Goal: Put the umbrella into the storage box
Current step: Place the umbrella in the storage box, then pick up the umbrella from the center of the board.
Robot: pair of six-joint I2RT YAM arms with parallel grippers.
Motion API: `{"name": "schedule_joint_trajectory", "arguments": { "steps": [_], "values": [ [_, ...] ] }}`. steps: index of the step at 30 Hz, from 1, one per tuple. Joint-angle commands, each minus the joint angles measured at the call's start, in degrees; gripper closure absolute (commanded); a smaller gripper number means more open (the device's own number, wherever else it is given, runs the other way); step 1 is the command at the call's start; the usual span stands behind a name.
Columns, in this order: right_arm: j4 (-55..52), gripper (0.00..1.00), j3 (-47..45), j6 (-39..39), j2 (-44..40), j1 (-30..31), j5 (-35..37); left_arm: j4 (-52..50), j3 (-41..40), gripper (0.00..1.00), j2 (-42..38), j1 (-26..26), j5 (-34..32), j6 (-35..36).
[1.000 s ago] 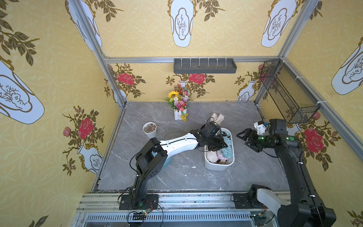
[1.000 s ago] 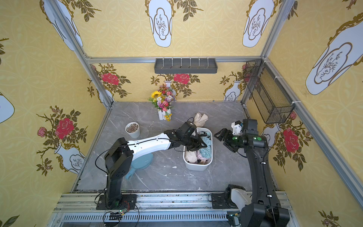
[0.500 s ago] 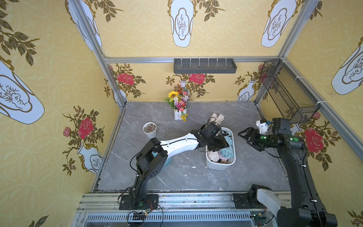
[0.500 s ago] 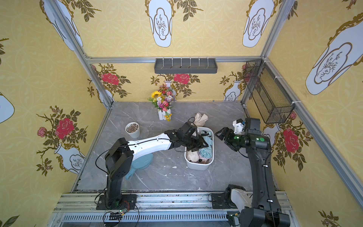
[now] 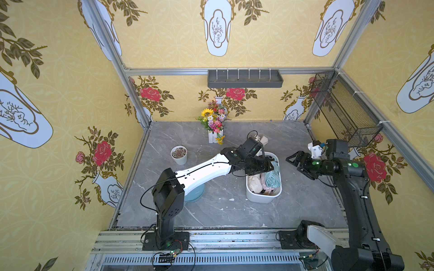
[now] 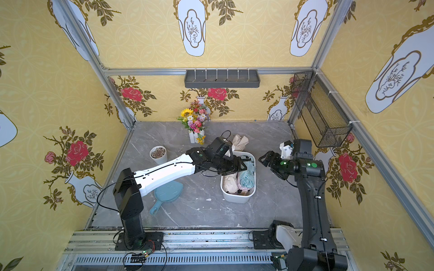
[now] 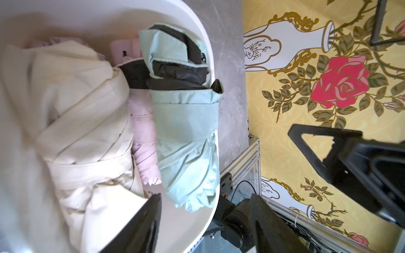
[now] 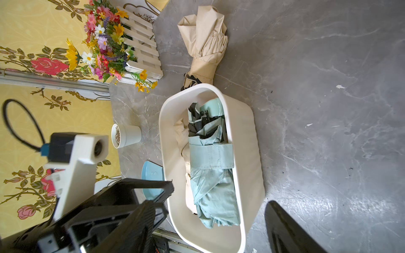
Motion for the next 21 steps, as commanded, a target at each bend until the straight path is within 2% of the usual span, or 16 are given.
{"name": "schedule_joint_trajectory", "arguments": {
  "steps": [1,7,12,21],
  "values": [
    [2.17,0.17,1.56,1.20,2.77,1.60,2.55,-2.81,-1.12,0.30,-2.88,0.53,-1.90,2.63],
    [5.62,0.18,9.46,5.05,12.89,11.37,10.55,-5.03,-7.77,0.29,-9.50,4.65,-6.33,5.23],
    [7.06,0.19,18.16,7.42,24.27,16.42,15.13,-2.63,-15.58,0.29,-14.87,9.35,-8.42,7.43],
    [8.15,0.19,35.33,12.58,44.85,23.69,21.94,-2.83,-20.50,0.27,-16.25,14.67,-6.85,12.91]
  ]
}}
